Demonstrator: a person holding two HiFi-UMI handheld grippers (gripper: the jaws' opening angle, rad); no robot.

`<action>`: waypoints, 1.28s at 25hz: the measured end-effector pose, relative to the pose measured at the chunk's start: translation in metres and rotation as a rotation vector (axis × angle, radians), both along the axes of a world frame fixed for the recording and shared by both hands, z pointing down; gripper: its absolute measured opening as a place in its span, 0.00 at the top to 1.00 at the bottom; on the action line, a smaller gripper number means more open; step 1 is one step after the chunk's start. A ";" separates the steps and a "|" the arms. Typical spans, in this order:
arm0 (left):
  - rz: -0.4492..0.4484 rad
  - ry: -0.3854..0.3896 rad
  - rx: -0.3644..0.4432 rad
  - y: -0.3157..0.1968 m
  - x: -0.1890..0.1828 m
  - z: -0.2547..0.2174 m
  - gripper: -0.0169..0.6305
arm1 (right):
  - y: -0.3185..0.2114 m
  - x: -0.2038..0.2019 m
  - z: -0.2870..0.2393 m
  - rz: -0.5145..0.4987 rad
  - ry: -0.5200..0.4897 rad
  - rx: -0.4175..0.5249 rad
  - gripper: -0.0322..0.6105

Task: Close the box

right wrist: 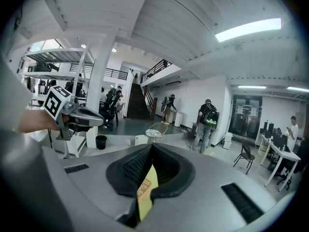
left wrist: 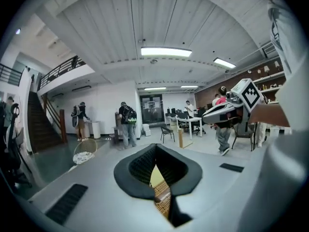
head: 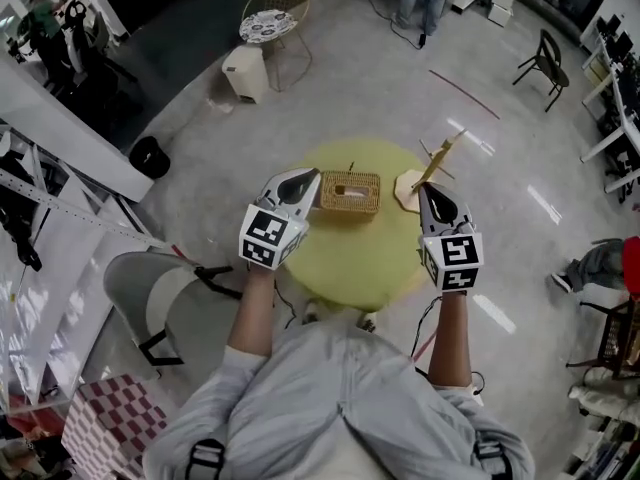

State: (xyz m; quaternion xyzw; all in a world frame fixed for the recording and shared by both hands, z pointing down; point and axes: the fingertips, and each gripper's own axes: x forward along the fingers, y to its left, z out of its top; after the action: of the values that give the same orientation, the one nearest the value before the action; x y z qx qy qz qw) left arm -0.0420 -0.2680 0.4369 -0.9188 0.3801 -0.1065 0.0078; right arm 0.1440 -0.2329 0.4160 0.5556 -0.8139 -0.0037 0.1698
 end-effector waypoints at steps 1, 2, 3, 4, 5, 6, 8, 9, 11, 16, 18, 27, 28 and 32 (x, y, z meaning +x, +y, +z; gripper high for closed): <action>-0.001 -0.002 0.012 0.003 0.000 -0.007 0.93 | 0.003 -0.001 -0.005 -0.008 0.007 0.007 0.93; -0.005 -0.001 0.022 0.006 0.000 -0.014 0.93 | 0.005 -0.003 -0.010 -0.016 0.016 0.013 0.93; -0.012 0.002 0.032 0.008 -0.001 -0.020 0.93 | 0.007 -0.004 -0.015 -0.023 0.026 0.020 0.93; -0.020 0.004 0.040 0.009 -0.002 -0.026 0.93 | 0.009 -0.005 -0.020 -0.028 0.034 0.027 0.93; -0.025 0.003 0.048 0.011 -0.002 -0.031 0.93 | 0.011 -0.005 -0.024 -0.031 0.036 0.035 0.93; -0.027 0.000 0.055 0.014 -0.001 -0.035 0.93 | 0.013 -0.005 -0.028 -0.032 0.034 0.041 0.93; -0.027 -0.012 0.068 0.019 0.000 -0.043 0.93 | 0.017 -0.005 -0.037 -0.032 0.019 0.053 0.93; -0.027 -0.016 0.076 0.021 0.000 -0.047 0.93 | 0.019 -0.006 -0.041 -0.034 0.012 0.058 0.93; -0.030 -0.020 0.094 0.027 0.000 -0.055 0.93 | 0.024 -0.009 -0.047 -0.043 0.003 0.068 0.93; -0.023 -0.026 0.115 0.037 0.000 -0.059 0.93 | 0.031 -0.017 -0.052 -0.056 0.015 0.087 0.93; -0.029 -0.031 0.113 0.037 -0.003 -0.061 0.93 | 0.031 -0.019 -0.054 -0.059 0.018 0.087 0.93; -0.028 -0.024 0.092 0.036 -0.005 -0.055 0.93 | 0.031 -0.020 -0.048 -0.054 0.035 0.070 0.93; -0.028 -0.024 0.090 0.037 -0.006 -0.054 0.93 | 0.031 -0.020 -0.047 -0.052 0.037 0.068 0.93; -0.014 -0.024 0.090 0.041 0.000 -0.049 0.93 | 0.034 -0.018 -0.040 -0.046 0.042 0.060 0.93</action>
State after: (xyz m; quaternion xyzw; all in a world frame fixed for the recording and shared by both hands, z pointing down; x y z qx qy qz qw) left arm -0.0420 -0.2272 0.3882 -0.9134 0.3908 -0.1005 0.0531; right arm 0.1263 -0.1993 0.3761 0.5416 -0.8221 -0.0435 0.1700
